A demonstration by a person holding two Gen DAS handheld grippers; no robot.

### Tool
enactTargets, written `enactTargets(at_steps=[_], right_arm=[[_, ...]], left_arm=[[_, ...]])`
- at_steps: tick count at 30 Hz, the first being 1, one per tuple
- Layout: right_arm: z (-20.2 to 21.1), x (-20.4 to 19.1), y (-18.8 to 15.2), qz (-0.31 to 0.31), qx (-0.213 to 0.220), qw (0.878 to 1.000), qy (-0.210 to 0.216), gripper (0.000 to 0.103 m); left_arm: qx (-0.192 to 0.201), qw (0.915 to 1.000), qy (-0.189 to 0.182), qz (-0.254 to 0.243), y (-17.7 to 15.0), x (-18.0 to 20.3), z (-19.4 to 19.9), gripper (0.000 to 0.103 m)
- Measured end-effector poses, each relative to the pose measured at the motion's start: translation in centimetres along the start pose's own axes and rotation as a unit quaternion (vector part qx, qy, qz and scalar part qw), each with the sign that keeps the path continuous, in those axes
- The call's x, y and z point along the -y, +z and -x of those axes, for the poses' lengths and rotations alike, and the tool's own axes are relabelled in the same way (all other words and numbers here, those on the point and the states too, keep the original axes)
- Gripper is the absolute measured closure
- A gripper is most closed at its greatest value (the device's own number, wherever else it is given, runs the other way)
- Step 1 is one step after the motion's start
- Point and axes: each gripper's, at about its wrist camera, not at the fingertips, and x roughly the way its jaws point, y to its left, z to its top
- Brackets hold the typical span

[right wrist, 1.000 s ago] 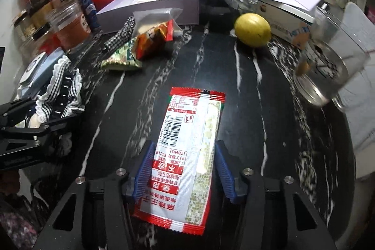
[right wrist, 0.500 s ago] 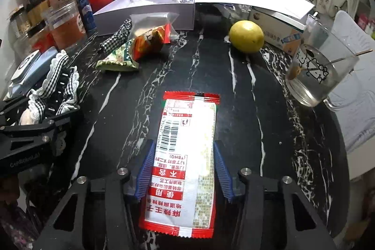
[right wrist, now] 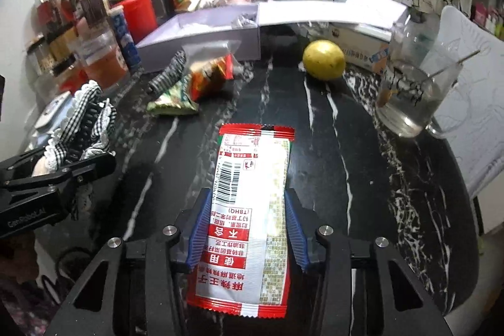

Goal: Organize soft objects
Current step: 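Carry the sachet with the right tool while the left tool carries the doll to the box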

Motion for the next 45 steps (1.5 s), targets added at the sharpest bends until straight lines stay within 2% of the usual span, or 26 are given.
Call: enactTargets(at_steps=[8, 17, 28, 37, 45], right_arm=[[2.9, -0.9, 1.6, 0.010, 0.041, 0.999, 0.017, 0.058], [4.5, -1.7, 4.5, 0.024, 0.078, 0.996, 0.035, 0.058], [4.9, -2.9, 10.3, 0.062, 0.126, 0.988, 0.070, 0.058], [3.4, -3.5, 15.6, 0.083, 0.154, 0.981, 0.087, 0.058], [2.0, -3.3, 20.4, 0.095, 0.182, 0.975, 0.081, 0.058]], left_arm=[[0.042, 0.9990, -0.010, -0.010, 2.0, 0.3, 2.6, 0.052], [0.078, 0.9966, -0.022, -0.010, 5.3, 0.0, 3.9, 0.053], [0.135, 0.9907, 0.005, -0.012, 10.2, -0.9, 5.8, 0.052], [0.158, 0.9871, 0.013, -0.022, 14.6, -1.7, 4.8, 0.052], [0.167, 0.9857, 0.004, -0.024, 18.3, -2.7, 2.2, 0.053]])
